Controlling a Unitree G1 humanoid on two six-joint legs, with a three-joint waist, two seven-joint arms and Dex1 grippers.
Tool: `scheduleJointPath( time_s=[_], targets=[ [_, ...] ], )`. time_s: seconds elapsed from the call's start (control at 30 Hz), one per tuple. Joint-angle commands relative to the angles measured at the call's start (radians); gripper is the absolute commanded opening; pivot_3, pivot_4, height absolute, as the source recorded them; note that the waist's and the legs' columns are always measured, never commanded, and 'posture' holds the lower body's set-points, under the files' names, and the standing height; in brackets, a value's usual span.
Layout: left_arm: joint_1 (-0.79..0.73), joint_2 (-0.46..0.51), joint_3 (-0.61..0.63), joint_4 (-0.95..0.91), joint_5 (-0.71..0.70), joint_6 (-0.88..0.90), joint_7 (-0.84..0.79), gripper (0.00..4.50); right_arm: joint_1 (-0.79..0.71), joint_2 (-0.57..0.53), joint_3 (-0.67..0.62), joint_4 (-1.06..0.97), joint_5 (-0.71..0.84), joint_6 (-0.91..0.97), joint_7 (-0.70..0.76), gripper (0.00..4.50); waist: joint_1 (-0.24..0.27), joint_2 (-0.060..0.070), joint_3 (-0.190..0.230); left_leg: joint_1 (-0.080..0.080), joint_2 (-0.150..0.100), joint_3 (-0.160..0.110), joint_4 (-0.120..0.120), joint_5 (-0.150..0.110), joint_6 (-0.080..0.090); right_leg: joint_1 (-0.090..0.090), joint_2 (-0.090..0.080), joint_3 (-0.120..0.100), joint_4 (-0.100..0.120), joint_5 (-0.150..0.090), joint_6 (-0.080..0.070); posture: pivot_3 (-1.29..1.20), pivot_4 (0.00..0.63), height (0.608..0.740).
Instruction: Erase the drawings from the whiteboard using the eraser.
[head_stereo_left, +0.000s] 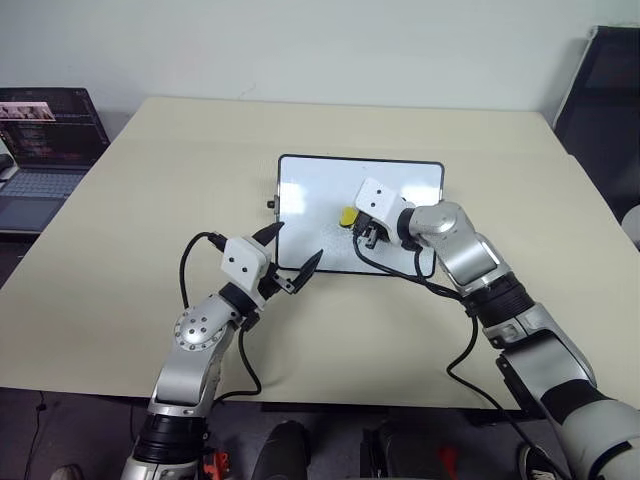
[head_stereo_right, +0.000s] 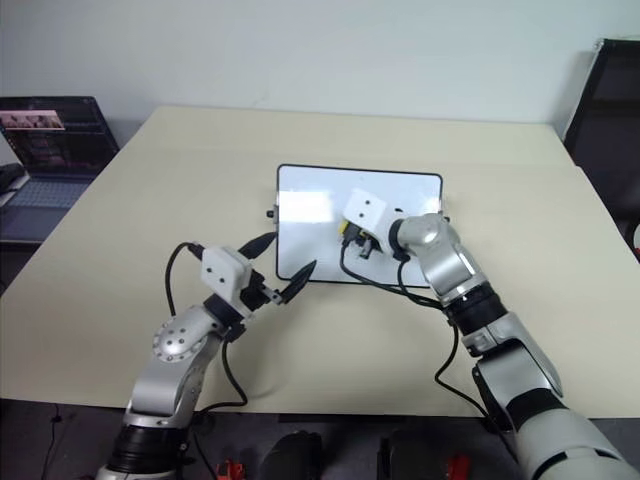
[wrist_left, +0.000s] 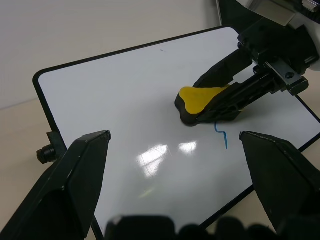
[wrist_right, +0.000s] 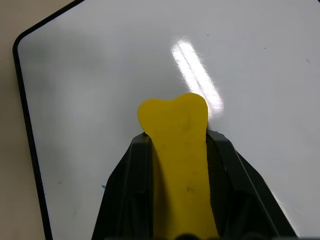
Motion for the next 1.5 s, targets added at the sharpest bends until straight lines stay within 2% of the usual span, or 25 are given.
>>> scheduleJointPath(
  time_s=[0.03, 0.27, 0.67, 0.93, 1.5],
  targets=[
    [-0.017, -0.006, -0.002, -0.009, -0.001, -0.023, -0.005, 4.5, -0.021, -0.017, -0.054, 0.053, -0.033, 0.02, -0.081, 1.09, 0.0, 0.0, 0.0, 0.002, 0.0, 0.0, 0.0, 0.0, 0.0, 0.002, 0.0, 0.0, 0.0, 0.0, 0.0, 0.0, 0.15, 0.74],
    [-0.023, -0.012, -0.01, -0.004, 0.001, -0.027, -0.009, 4.5, -0.054, -0.034, -0.06, 0.107, -0.033, -0.009, -0.098, 1.09, -0.001, 0.0, 0.0, 0.004, 0.0, 0.001, 0.0, 0.0, 0.0, 0.003, 0.001, 0.0, 0.0, 0.0, 0.0, 0.0, 0.15, 0.74],
    [-0.031, -0.011, -0.011, 0.008, -0.002, -0.035, -0.013, 4.5, 0.036, -0.032, -0.033, -0.018, -0.033, 0.057, -0.065, 1.09, -0.002, 0.0, 0.0, 0.004, 0.0, 0.001, 0.0, 0.0, 0.0, 0.003, 0.001, 0.001, 0.0, 0.0, 0.0, 0.0, 0.15, 0.74],
    [-0.028, -0.006, -0.005, 0.0, -0.001, -0.03, -0.012, 4.5, 0.052, -0.023, -0.026, -0.03, -0.045, 0.07, -0.051, 1.09, -0.003, 0.0, 0.0, 0.004, 0.0, 0.001, 0.0, 0.0, 0.0, 0.003, 0.001, 0.001, 0.0, 0.0, 0.0, 0.0, 0.15, 0.74],
    [-0.002, -0.007, -0.004, 0.017, -0.002, -0.059, -0.017, 4.5, 0.159, -0.155, -0.044, -0.136, -0.051, 0.107, 0.005, 1.09, -0.001, -0.001, -0.001, 0.004, 0.0, 0.001, 0.0, 0.0, 0.0, 0.004, 0.001, 0.001, -0.001, 0.0, 0.0, 0.0, 0.15, 0.74]
  ],
)
